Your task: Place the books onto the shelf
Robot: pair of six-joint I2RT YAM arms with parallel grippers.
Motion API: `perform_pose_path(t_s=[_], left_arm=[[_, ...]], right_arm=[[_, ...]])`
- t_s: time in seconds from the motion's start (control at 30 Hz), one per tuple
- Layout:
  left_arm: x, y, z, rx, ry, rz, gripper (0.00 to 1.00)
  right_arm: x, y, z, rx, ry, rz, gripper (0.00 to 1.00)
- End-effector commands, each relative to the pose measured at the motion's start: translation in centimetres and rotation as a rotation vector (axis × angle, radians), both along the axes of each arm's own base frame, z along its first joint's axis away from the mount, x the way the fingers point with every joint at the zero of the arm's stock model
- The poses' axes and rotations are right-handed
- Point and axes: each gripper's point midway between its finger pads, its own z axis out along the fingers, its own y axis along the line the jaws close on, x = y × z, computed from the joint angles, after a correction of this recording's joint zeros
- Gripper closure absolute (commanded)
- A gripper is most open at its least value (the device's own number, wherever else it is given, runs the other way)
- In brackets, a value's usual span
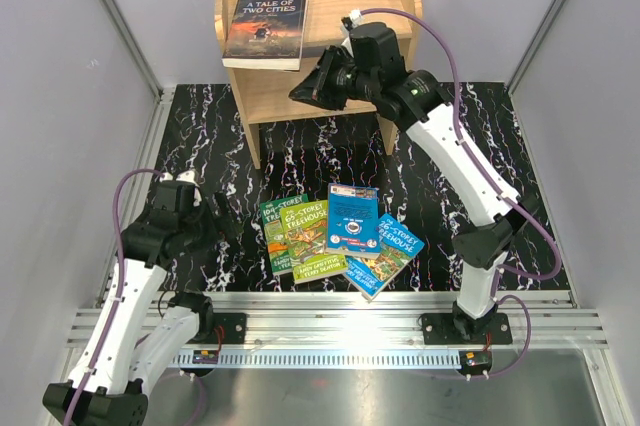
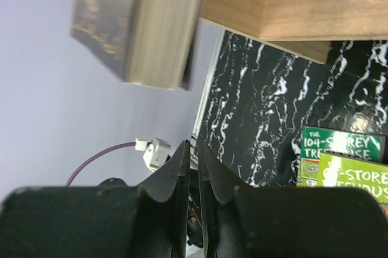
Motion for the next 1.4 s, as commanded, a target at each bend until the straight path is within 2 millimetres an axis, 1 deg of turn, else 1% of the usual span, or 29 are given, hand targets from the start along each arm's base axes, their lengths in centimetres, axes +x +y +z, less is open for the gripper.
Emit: perform_pose_path(t_s=[0.0,0.17,0.27,0.3,0.33,0.5,0.63,0.7,0.73,0.77,0.83,0.87,0.9,0.97,1.07,1.13,1.17,1.2,1.23,1.27,1.3,1.33,1.37], left_arm=[[0.6,-0.2,0.7,-0.012,-0.046,-0.001,0.01],[0.6,-0.1,0.6,-0.008,-0.042,0.003,0.01],[0.6,0.0,0.6,-0.005,-0.04,0.008,0.01],[0.7,0.0,0.6,-0.003,-0.044,0.01,0.01],[0.6,0.0,0.6,-0.004,-0.039,0.013,0.01],[0.6,0.1,0.6,0.0,-0.04,0.015,0.01],[0.6,0.2,0.5,0.003,-0.036,0.02,0.01],[0.7,0.2,0.5,0.002,-0.035,0.022,0.01],[0.7,0.2,0.5,0.002,-0.035,0.02,0.01],[0.6,0.2,0.4,0.003,-0.032,0.024,0.01],[0.6,0.2,0.4,0.005,-0.03,0.023,0.01],[0.7,0.3,0.4,0.006,-0.031,0.026,0.01],[0.7,0.3,0.5,0.005,-0.033,0.027,0.01],[0.7,0.3,0.4,0.007,-0.03,0.028,0.01],[0.7,0.3,0.4,0.005,-0.031,0.029,0.01],[0.7,0.4,0.4,0.007,-0.03,0.033,0.01],[0.7,0.4,0.4,0.007,-0.03,0.033,0.01],[0.8,0.4,0.4,0.008,-0.032,0.035,0.01],[0.7,0.4,0.4,0.007,-0.03,0.036,0.01],[0.7,0.4,0.3,0.006,-0.027,0.034,0.01],[0.7,0.4,0.4,0.006,-0.03,0.035,0.01],[0.7,0.4,0.4,0.006,-0.031,0.035,0.01],[0.7,0.4,0.4,0.006,-0.03,0.034,0.01]], right_arm=[[-0.5,1.0,3.3,0.074,-0.084,0.072,0.84],[-0.4,1.9,3.5,0.098,-0.102,0.113,0.85],[0.2,1.9,3.7,0.093,-0.117,0.109,0.84],[0.1,2.0,4.1,0.096,-0.125,0.111,0.85],[0.5,2.2,3.6,0.091,-0.118,0.112,0.84],[2.2,1.8,3.8,0.118,-0.115,0.099,0.84],[4.3,0.4,3.7,0.138,-0.107,0.064,0.84],[5.0,0.1,3.7,0.146,-0.106,0.058,0.84],[5.6,-0.4,3.7,0.149,-0.106,0.046,0.84],[5.9,-0.6,4.0,0.157,-0.111,0.042,0.84],[6.4,-0.7,3.9,0.164,-0.108,0.04,0.84],[6.8,-1.0,4.4,0.177,-0.117,0.033,0.84],[7.0,-0.9,4.3,0.18,-0.116,0.037,0.84],[7.3,-0.8,4.6,0.196,-0.126,0.04,0.84],[7.4,-0.3,4.9,0.224,-0.127,0.063,0.83],[7.0,0.1,4.5,0.231,-0.113,0.093,0.83],[7.0,0.3,3.7,0.225,-0.104,0.098,0.83],[6.4,0.1,4.1,0.228,-0.111,0.109,0.83],[6.1,0.0,4.0,0.224,-0.11,0.113,0.82],[6.0,0.1,2.4,0.201,-0.094,0.117,0.81],[5.3,-0.3,1.6,0.185,-0.086,0.118,0.8],[4.6,-0.8,3.0,0.193,-0.117,0.12,0.79],[3.8,-1.3,2.5,0.184,-0.108,0.117,0.78]])
